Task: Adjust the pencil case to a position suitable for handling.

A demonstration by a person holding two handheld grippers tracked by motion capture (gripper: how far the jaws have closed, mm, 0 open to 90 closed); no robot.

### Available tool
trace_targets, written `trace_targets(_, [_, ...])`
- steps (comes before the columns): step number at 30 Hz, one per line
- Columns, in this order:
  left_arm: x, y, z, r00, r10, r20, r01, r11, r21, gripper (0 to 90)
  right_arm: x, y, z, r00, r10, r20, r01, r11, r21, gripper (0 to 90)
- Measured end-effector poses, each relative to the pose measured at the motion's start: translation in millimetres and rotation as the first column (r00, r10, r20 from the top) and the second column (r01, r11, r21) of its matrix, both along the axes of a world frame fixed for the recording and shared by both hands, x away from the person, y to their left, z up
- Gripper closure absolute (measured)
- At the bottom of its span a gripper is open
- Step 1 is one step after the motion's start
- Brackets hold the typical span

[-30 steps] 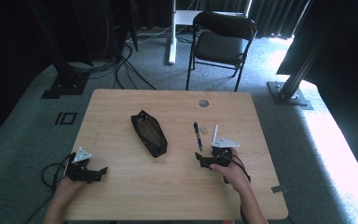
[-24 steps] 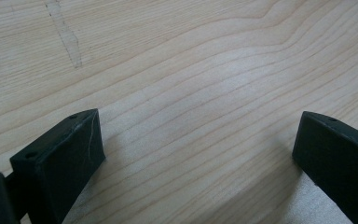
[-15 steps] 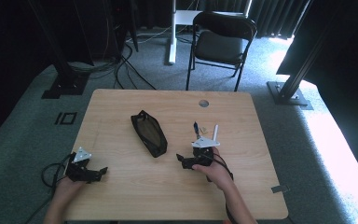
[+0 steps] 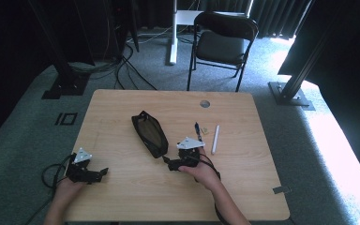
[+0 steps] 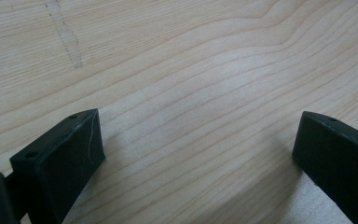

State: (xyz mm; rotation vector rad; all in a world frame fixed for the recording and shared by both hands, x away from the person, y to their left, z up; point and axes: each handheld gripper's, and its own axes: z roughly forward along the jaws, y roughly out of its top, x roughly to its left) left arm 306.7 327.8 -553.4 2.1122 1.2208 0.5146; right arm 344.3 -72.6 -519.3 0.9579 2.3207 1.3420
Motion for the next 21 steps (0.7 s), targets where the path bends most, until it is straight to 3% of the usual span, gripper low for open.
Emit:
trace_targets(2, [0.0, 0.0, 0.0, 1.0000, 0.001, 0.000, -0.001, 1.0000, 0.000, 2.1, -1.0, 8.5, 1.7, 0.9997, 0.010, 0.021, -0.010, 1.000, -0.004, 24.5])
trace_targets(3, [0.0, 0.0, 0.0, 1.0000, 0.001, 0.000, -0.001, 1.0000, 0.000, 2.1, -1.0, 10.9, 2.1, 0.9998, 0.010, 0.017, -0.010, 1.000, 0.000, 25.0])
trace_targets(8, [0.0, 0.0, 0.0, 1.0000, 0.000, 0.000, 0.000, 1.0000, 0.000, 2.1, 1.0, 20.9, 2.3, 0.9996, 0.026, 0.011, -0.025, 0.999, -0.030, 44.0])
trace_targets(13, [0.0, 0.0, 0.0, 1.0000, 0.000, 0.000, 0.000, 1.0000, 0.000, 2.1, 3.3, 26.9, 2.3, 0.9998, 0.021, -0.006, -0.022, 0.999, -0.033, 48.8])
trace_targets(15, [0.0, 0.0, 0.0, 1.0000, 0.000, 0.000, 0.000, 1.0000, 0.000, 2.1, 4.8, 30.1, 1.3, 1.0000, 0.003, -0.003, -0.003, 0.999, -0.046, 54.6])
trace_targets(19, [0.0, 0.0, 0.0, 1.0000, 0.000, 0.000, 0.000, 1.0000, 0.000, 2.1, 6.7, 29.7, 0.4, 0.9991, -0.011, -0.041, 0.009, 0.999, -0.044, 70.2])
trace_targets(21, [0.0, 0.0, 0.0, 1.0000, 0.000, 0.000, 0.000, 1.0000, 0.000, 2.1, 6.7, 28.9, 1.3, 0.9990, -0.013, -0.044, 0.010, 0.998, -0.065, 71.9])
